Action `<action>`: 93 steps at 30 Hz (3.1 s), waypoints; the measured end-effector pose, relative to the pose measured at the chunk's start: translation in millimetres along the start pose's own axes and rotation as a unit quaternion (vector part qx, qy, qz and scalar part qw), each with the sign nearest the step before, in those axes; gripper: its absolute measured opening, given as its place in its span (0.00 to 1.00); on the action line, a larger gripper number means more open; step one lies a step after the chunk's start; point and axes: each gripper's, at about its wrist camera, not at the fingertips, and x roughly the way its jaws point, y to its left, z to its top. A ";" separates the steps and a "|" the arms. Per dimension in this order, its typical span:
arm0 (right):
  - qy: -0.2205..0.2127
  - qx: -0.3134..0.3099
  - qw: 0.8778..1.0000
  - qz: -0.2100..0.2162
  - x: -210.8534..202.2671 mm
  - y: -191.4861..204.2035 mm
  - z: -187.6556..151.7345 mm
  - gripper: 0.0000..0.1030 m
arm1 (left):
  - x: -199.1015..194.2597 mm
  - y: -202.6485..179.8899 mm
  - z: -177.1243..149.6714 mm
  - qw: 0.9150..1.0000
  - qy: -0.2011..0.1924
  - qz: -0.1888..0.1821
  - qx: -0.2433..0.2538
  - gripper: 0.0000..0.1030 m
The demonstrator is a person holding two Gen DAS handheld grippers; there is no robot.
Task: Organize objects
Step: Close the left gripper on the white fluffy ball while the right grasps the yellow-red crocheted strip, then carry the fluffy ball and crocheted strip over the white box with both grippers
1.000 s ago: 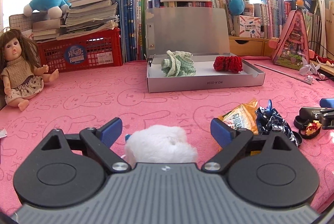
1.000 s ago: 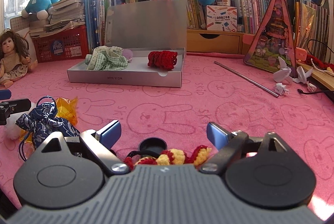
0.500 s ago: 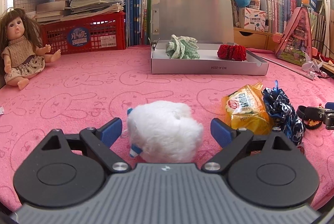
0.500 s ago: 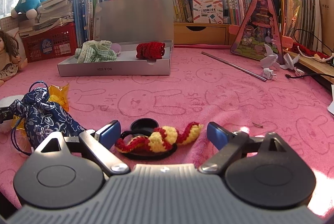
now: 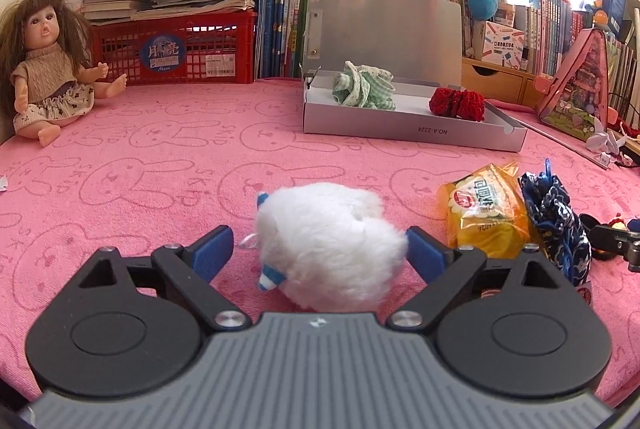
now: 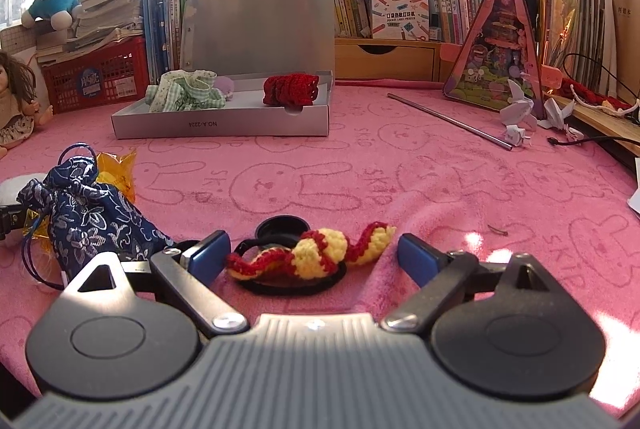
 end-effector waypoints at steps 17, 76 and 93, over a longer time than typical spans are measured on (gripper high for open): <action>0.001 -0.008 1.000 0.002 -3.8 3.2 -2.2 0.87 | 4.5 -13.6 3.7 0.999 -0.006 -0.001 0.046 0.92; -0.040 -0.051 0.998 0.004 -23.6 18.9 19.4 0.13 | -31.7 -13.0 39.9 0.998 -0.056 0.000 0.008 0.45; -0.074 -0.047 0.996 0.017 -18.9 19.0 62.2 0.12 | -13.6 -26.3 75.7 0.998 -0.059 -0.023 0.017 0.45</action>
